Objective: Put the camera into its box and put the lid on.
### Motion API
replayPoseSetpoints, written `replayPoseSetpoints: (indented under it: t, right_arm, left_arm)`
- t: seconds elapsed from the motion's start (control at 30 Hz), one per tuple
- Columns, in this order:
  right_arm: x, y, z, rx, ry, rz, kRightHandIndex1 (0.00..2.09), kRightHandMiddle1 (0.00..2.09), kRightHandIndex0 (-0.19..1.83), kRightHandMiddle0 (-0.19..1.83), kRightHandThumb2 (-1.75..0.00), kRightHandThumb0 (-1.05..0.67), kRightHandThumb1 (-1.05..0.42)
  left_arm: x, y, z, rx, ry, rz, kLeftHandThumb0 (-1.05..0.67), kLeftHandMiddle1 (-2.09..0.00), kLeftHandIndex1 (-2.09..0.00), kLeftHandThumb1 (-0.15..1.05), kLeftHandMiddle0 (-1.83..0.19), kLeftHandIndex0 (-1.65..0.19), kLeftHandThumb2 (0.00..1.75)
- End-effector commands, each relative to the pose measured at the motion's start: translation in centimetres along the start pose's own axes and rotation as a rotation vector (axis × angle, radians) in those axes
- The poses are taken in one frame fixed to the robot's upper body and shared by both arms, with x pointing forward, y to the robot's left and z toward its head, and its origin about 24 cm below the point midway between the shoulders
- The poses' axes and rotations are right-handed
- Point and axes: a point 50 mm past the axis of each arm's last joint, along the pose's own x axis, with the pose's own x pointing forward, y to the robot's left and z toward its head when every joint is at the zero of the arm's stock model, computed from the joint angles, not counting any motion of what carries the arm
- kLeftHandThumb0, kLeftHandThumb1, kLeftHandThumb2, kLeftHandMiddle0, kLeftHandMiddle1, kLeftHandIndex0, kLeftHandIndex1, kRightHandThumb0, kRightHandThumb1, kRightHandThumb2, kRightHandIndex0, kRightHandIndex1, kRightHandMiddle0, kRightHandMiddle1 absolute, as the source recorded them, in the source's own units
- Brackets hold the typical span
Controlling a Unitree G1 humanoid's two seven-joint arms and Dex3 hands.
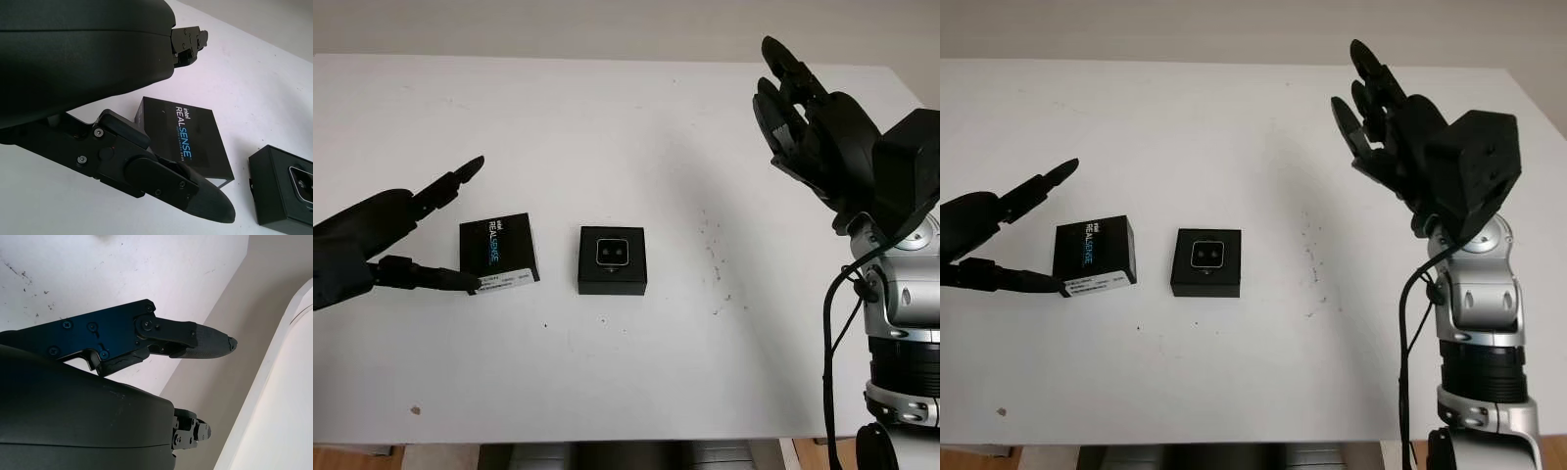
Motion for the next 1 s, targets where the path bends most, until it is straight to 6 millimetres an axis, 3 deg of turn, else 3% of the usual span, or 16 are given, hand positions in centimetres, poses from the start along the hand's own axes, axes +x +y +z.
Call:
replayPoseSetpoints:
  t: [0.0, 0.27, 0.77, 0.97]
  right_arm:
    - [0.0, -0.2, 0.1, -0.021, 0.002, -0.01, 0.04, 0.09, 0.01, -0.04, -0.53, -0.61, -1.05]
    - [0.0, -0.2, 0.1, -0.025, 0.006, -0.007, 0.04, 0.08, 0.01, -0.05, -0.54, -0.61, -1.05]
    - [0.1, 0.0, 0.1, -0.038, 0.032, -0.022, 0.05, 0.09, 0.03, -0.03, -0.55, -0.63, -1.05]
    - [-0.1, 0.2, -0.1, -0.035, 0.044, -0.021, 0.06, 0.08, 0.03, -0.04, -0.55, -0.64, -1.05]
  left_arm:
    - [0.1, -0.8, -0.4, -0.034, -0.004, -0.01, -0.84, 0.0, 0.0, 0.89, 0.19, 0.19, 0.04]
    - [0.4, -2.0, -1.0, -0.004, -0.034, 0.017, -0.86, -0.02, -0.01, 0.91, 0.19, 0.18, 0.06]
    - [2.3, -3.0, -0.6, 0.068, -0.052, 0.015, -0.71, -0.02, -0.03, 0.85, 0.19, 0.19, 0.04]
    - [3.4, -3.5, -0.9, 0.053, -0.081, 0.08, -0.66, -0.07, -0.07, 0.84, 0.11, 0.11, 0.05]
